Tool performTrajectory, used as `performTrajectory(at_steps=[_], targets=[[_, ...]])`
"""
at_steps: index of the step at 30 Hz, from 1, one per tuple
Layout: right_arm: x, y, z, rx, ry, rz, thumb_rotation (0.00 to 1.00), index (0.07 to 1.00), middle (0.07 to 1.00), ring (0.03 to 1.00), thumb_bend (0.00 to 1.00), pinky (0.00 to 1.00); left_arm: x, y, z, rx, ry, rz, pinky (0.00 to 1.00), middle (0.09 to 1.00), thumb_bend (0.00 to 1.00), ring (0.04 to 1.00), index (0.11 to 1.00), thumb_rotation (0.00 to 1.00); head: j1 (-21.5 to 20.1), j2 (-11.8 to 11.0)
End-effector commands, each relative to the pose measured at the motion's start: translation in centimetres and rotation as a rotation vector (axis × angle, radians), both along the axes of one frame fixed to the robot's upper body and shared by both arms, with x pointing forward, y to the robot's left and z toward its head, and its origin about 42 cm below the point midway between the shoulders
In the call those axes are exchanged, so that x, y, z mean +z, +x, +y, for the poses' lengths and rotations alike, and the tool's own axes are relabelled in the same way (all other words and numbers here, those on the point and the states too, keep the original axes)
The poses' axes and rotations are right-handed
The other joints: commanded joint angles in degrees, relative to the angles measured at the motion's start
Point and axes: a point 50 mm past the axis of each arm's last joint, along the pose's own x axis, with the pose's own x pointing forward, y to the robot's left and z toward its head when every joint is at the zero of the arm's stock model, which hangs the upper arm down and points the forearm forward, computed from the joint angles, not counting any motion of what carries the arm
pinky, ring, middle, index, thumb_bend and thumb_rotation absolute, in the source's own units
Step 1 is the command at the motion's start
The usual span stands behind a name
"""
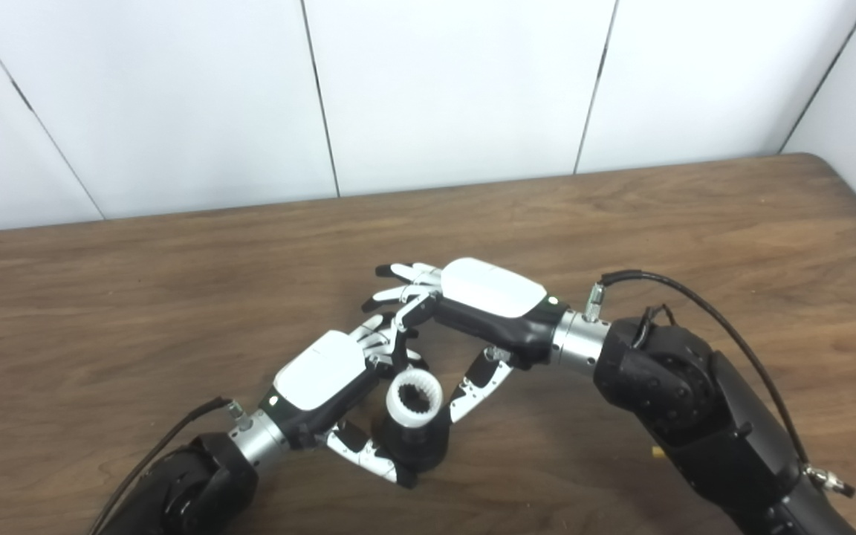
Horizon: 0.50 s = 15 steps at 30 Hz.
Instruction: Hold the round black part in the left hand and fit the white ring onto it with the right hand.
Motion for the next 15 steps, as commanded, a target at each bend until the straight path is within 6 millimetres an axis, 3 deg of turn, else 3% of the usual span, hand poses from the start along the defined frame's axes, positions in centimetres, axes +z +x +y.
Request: performTrajectory(at_steps=[1, 15], targets=[[0.99, -0.05, 0.28, 0.018, 0.032, -0.065, 0.13, 0.481, 0.872, 1.0, 0.52, 1.0, 1.51, 0.38, -0.34, -0.022, -0.019, -0.048, 1.0, 0.752, 0.52, 0.915, 0.483, 0.05, 0.0, 0.1], [0.44, -0.83, 0.37, 0.033, 0.017, -0.029, 0.13, 0.481, 0.871, 1.0, 0.52, 1.0, 1.79, 0.47, -0.29, -0.014, -0.02, -0.043, 1.0, 0.757, 0.52, 0.924, 0.483, 0.05, 0.2, 1.2]])
